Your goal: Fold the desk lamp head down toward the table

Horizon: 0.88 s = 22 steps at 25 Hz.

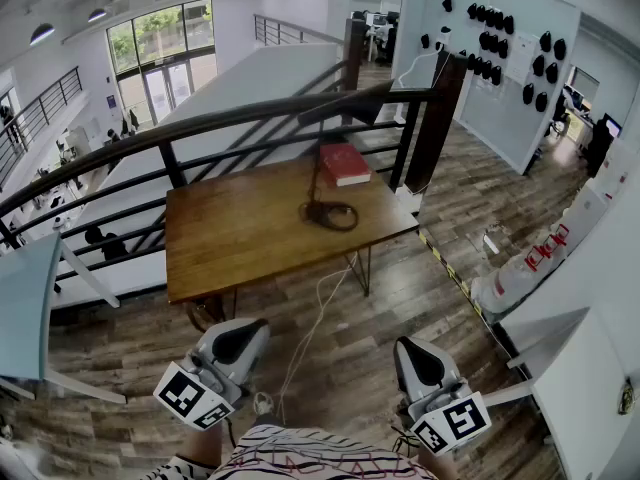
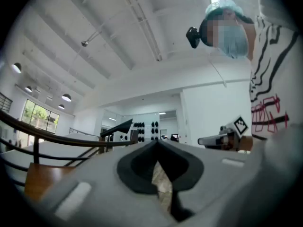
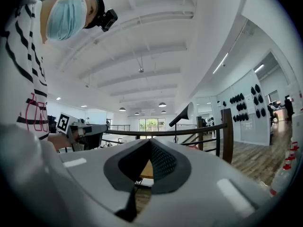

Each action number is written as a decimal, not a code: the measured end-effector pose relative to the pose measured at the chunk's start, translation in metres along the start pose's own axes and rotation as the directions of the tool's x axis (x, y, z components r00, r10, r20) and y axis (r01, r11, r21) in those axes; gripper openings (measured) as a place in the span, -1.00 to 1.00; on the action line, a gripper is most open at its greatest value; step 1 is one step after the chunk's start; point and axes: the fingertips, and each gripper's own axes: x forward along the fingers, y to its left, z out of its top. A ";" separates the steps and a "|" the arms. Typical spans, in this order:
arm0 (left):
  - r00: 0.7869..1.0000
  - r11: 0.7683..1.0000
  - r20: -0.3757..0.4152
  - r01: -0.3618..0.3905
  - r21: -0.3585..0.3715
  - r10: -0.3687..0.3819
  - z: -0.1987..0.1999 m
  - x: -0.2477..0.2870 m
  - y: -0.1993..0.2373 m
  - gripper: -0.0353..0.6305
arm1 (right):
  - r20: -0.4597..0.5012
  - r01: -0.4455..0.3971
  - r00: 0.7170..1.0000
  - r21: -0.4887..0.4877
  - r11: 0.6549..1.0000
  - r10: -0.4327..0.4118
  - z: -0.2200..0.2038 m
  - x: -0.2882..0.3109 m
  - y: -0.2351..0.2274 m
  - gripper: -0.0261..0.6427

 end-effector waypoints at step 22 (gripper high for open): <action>1.000 0.997 -0.023 -0.010 -0.071 0.008 -0.056 0.064 0.070 -0.42 | 0.020 0.088 0.996 0.013 0.996 -0.089 -0.012 0.082 -0.057 -0.22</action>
